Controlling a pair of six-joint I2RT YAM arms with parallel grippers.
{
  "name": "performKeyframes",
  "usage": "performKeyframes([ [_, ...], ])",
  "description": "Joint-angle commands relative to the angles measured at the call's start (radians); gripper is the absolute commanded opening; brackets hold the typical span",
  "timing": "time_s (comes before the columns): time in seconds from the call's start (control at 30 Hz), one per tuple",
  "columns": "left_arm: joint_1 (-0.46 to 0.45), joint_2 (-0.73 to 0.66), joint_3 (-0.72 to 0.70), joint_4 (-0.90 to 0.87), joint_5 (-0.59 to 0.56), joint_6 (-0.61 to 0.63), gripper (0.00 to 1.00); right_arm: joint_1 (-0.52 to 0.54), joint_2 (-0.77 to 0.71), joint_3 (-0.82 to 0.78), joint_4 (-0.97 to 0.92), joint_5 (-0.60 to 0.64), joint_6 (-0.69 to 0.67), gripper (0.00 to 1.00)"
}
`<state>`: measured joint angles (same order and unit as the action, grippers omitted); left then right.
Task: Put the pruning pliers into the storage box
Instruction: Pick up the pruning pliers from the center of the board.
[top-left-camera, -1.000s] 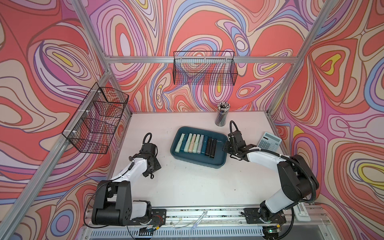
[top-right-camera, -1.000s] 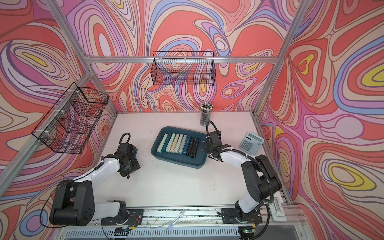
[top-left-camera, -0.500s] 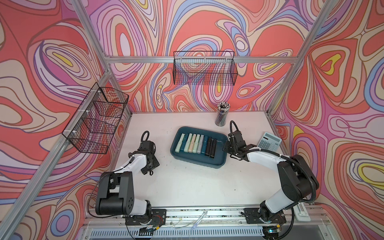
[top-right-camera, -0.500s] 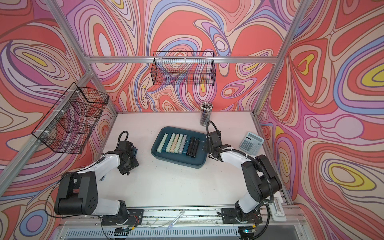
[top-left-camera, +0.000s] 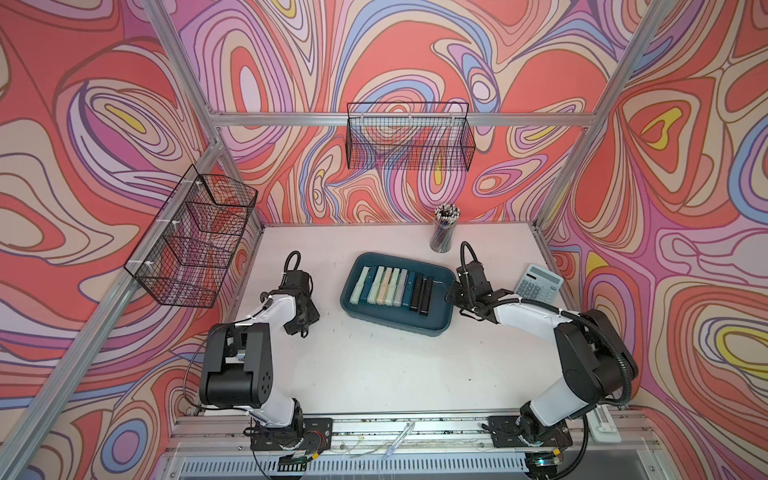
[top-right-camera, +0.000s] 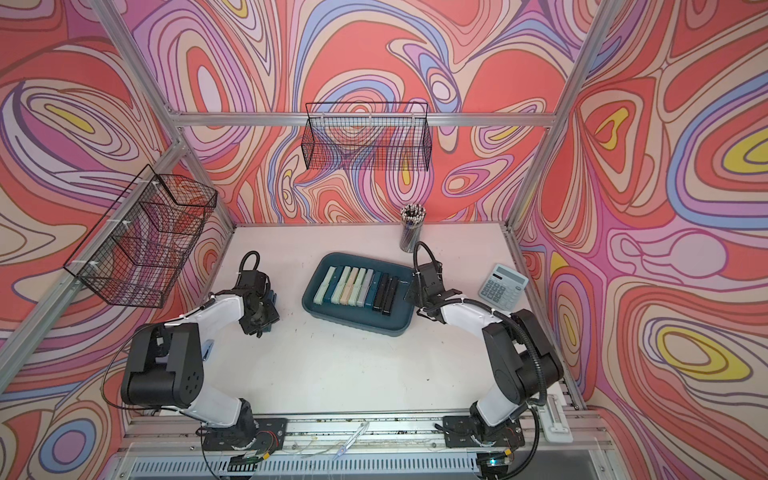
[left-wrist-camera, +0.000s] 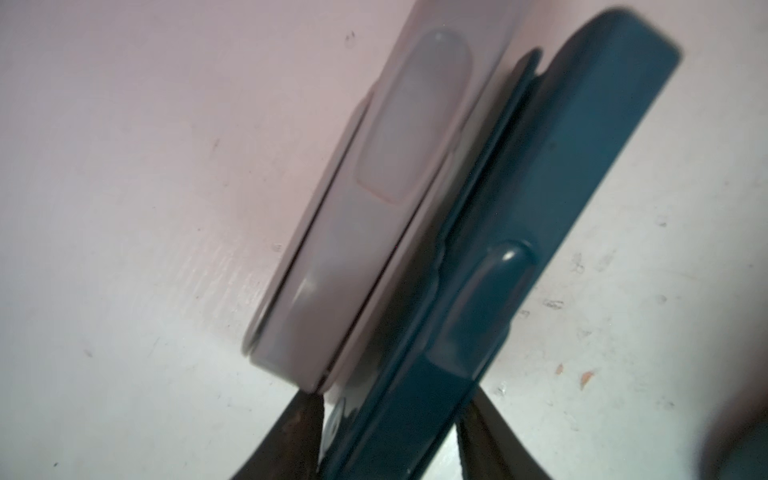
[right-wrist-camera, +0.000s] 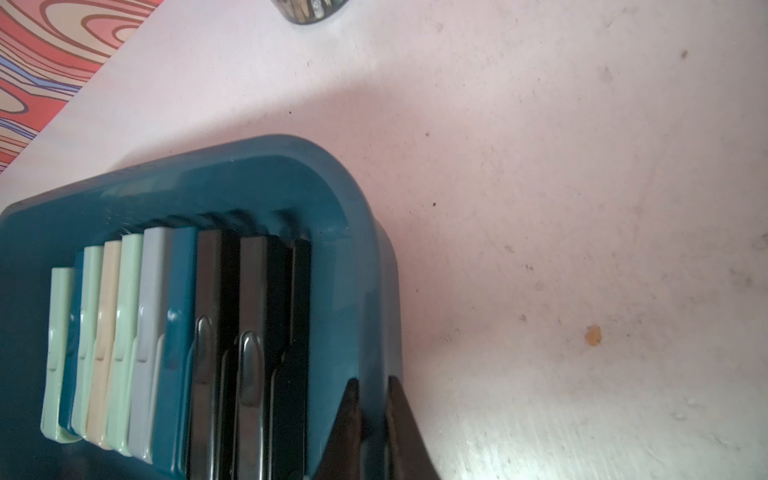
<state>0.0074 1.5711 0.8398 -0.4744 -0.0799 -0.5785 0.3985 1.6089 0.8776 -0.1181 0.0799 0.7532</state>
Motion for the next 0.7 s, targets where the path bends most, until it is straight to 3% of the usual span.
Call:
performKeyframes([
  [0.0,-0.005,0.017,0.007,0.004,0.023,0.012,0.42,-0.006,0.013,-0.009,0.026,0.005,0.042,0.08],
  [0.5,-0.083,-0.007,0.036,-0.04,-0.034,0.041,0.21,-0.005,-0.013,-0.009,0.011,0.015,0.043,0.08],
  [0.67,-0.129,-0.021,0.071,-0.061,-0.052,0.061,0.18,-0.006,-0.025,-0.019,0.006,0.033,0.047,0.08],
])
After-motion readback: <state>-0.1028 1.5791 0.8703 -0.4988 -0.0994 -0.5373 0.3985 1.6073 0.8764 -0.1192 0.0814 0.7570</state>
